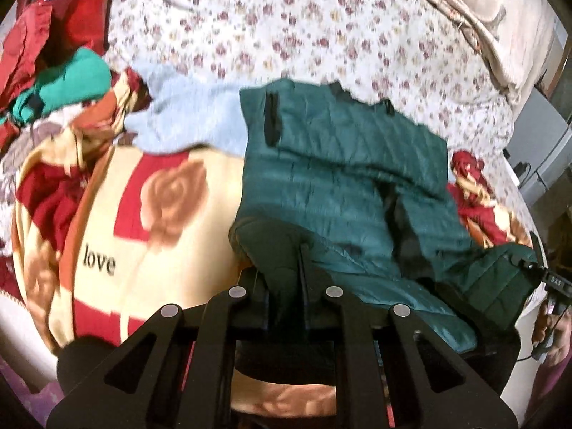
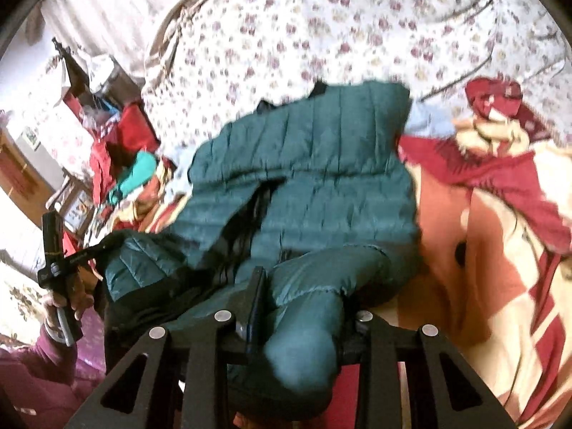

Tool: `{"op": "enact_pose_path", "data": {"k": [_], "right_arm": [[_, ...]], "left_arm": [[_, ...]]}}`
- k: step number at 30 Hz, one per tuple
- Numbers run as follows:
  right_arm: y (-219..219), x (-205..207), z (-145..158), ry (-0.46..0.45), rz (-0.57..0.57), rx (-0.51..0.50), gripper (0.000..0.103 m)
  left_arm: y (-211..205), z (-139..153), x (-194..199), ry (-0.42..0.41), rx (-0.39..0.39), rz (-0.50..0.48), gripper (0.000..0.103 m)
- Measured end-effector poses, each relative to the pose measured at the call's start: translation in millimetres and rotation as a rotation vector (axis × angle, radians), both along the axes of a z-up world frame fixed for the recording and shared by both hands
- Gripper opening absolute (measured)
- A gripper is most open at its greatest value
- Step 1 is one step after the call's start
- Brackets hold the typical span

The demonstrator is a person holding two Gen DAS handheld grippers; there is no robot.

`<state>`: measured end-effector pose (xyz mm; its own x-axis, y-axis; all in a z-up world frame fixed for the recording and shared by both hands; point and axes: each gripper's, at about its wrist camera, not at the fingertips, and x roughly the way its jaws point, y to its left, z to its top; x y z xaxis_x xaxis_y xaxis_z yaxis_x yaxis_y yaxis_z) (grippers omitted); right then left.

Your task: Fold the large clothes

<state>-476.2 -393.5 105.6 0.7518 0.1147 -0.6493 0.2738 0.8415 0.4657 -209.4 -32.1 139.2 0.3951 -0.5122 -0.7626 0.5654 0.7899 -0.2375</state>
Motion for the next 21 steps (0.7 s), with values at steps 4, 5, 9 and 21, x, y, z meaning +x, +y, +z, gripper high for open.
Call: {"op": "enact_pose_path", "data": {"k": [4,5,9,21], "right_arm": [[-9,9,13,-0.034,-0.022,-0.025,0.029],[-11,12,16,-0.042,-0.029,-0.034,0.029],[-23,21,21,-0.064,-0.064,-0.045,0.029],[-54,61,34,-0.082,-0.108,-0.096,0.029]], "left_arm": [[-10,11,13,-0.029,-0.021,0.017,0.011],[-13,13,17,-0.035,-0.025,0.022,0.011],[-21,18,29,-0.045,-0.037,0.044,0.012],[-49,27,64,-0.086,-0.047,0.093,0.012]]}}
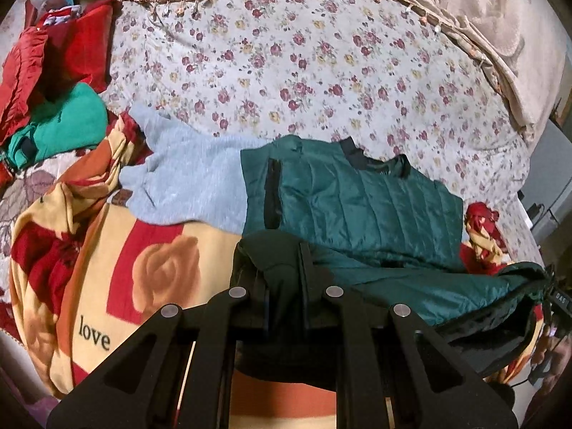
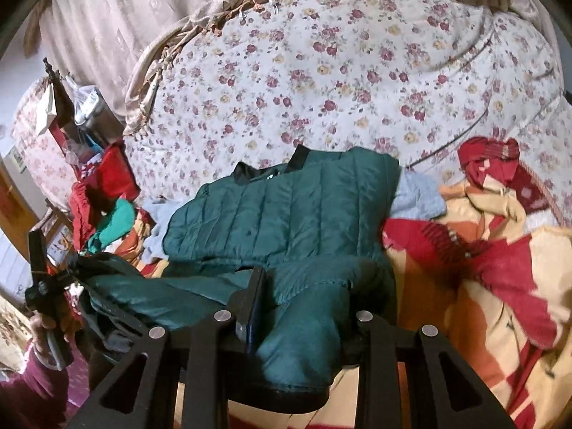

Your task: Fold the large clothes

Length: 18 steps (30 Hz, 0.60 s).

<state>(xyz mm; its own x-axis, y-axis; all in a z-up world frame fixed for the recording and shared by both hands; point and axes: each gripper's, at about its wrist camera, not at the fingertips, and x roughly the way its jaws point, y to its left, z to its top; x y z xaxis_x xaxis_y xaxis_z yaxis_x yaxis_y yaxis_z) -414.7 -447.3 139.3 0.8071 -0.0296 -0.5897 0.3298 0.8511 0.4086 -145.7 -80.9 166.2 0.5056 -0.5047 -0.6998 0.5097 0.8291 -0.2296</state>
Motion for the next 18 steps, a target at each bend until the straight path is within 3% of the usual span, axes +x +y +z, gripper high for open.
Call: {"op": "enact_pose_path", "data": {"k": [18], "right_arm": [[-43,58,3,0.027,-0.074,-0.075,0.029]], "left_arm": [[-41,-2,57,-0.022,0.03,0.076,0.012]]}}
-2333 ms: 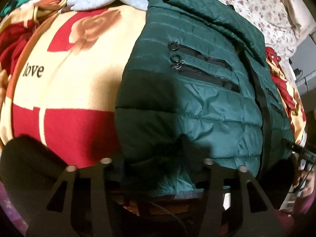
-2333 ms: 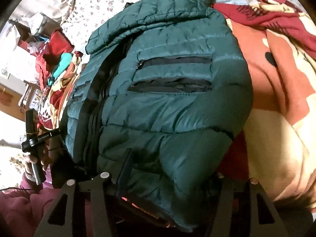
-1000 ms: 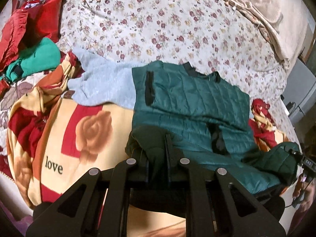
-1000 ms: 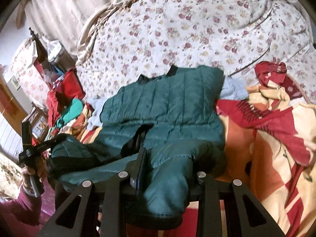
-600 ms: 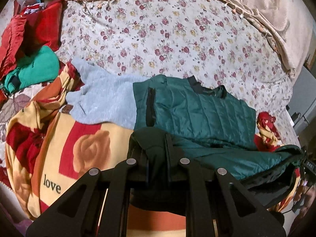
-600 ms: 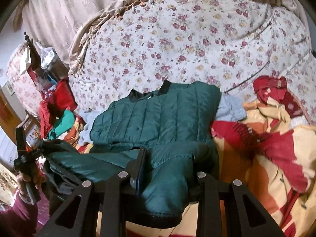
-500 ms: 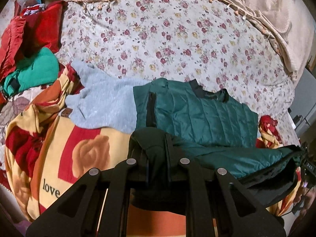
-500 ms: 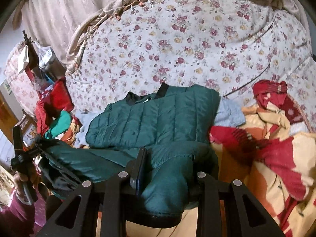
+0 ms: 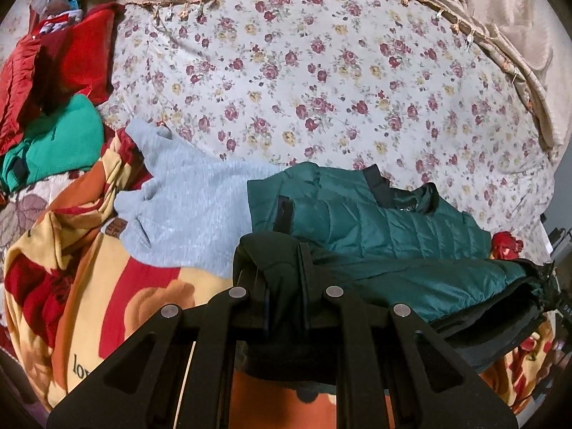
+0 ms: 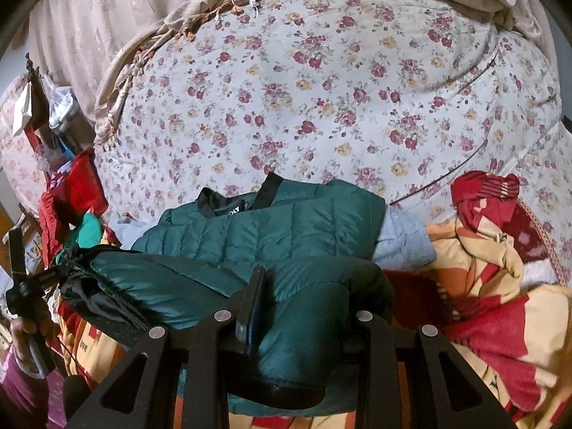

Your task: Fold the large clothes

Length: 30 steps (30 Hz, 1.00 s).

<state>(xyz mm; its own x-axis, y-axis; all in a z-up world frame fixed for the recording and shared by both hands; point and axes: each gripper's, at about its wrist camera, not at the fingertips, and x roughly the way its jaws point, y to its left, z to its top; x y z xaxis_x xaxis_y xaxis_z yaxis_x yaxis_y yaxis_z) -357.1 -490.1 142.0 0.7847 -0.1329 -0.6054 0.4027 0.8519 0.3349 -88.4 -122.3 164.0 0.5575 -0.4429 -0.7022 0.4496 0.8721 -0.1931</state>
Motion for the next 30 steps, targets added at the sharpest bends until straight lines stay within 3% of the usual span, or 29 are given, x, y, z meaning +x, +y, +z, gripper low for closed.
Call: {"op": "enact_pose_path", "data": {"k": [16,30], "right_arm": [[-36,58,-4,0.028,-0.049,-0.032,0.029],[-69,106,-31,0.069,-0.09,-0.012,0.028]], "left_arm": [[-42,-3,51,-0.017,0.027,0.055,0.012],[-77,-28,94,0.009,0.068,0.11,0.012]]}}
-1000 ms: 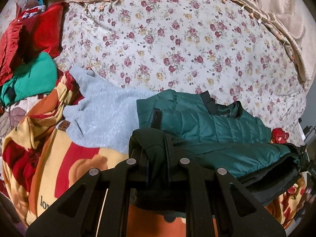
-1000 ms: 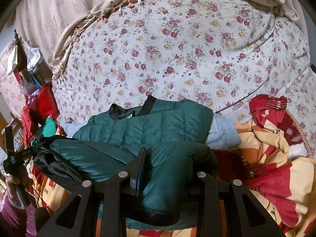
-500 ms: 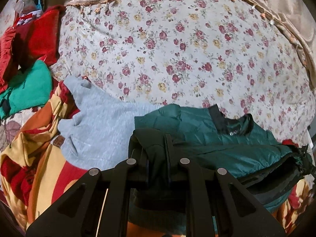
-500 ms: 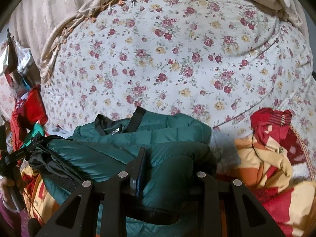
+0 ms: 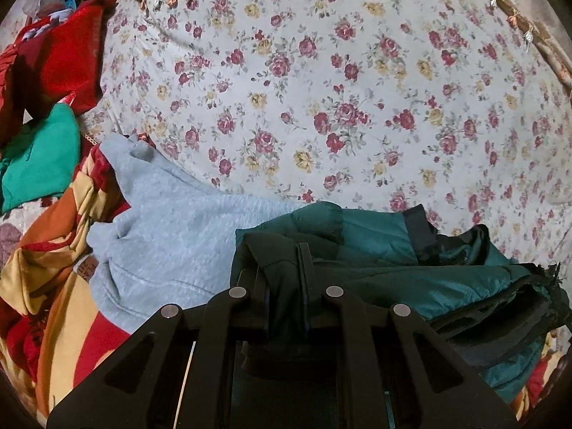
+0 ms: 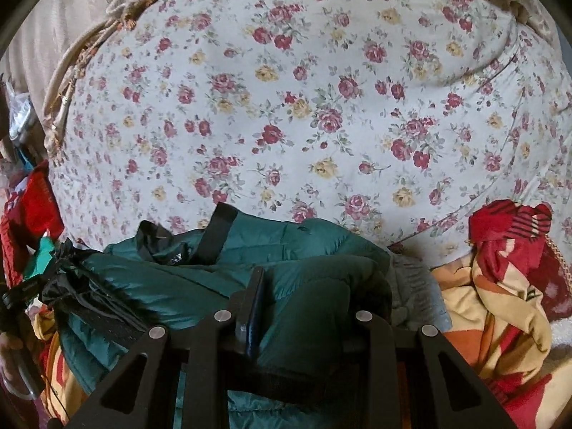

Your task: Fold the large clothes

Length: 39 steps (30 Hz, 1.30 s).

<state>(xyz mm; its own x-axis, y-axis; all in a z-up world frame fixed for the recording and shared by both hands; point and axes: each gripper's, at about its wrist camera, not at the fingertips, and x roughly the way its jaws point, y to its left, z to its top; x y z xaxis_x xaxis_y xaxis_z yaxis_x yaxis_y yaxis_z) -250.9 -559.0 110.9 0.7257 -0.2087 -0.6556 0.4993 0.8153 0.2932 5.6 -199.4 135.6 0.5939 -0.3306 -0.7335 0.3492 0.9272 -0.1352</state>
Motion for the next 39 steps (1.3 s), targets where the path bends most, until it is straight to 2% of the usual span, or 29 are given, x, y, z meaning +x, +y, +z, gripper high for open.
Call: {"op": "enact_pose_path", "data": {"k": [17,24,30,32,35,37,39], "right_arm": [[-26,42,-42,0.022,-0.055,0.05,0.028],[-26,50,-52,0.011,-0.049,0.032,0.03],[-27,33,-41,-0.066,-0.047,0.11,0.041],[-24,18,-30,-0.107,-0.05,0.145,0.049],[-13,-6,-11,-0.177,-0.07,0.124,0.08],[-3,-21,4,-0.206,-0.075,0.082,0.083],[11,-26,15,-0.221,-0.028,0.06,0.083]], "left_arm": [[-30,-32,26,-0.016,0.082,0.016,0.012],[-38,-45,30,-0.012,0.105,0.017,0.012],[-39,-52,35,0.019,0.093,0.011,0.013],[-40,-52,35,0.021,0.09,0.007,0.014],[-40,-52,33,0.011,0.09,0.005,0.015],[-40,-53,32,0.009,0.085,0.004,0.016],[-38,-53,32,0.012,0.071,0.004,0.017]]}}
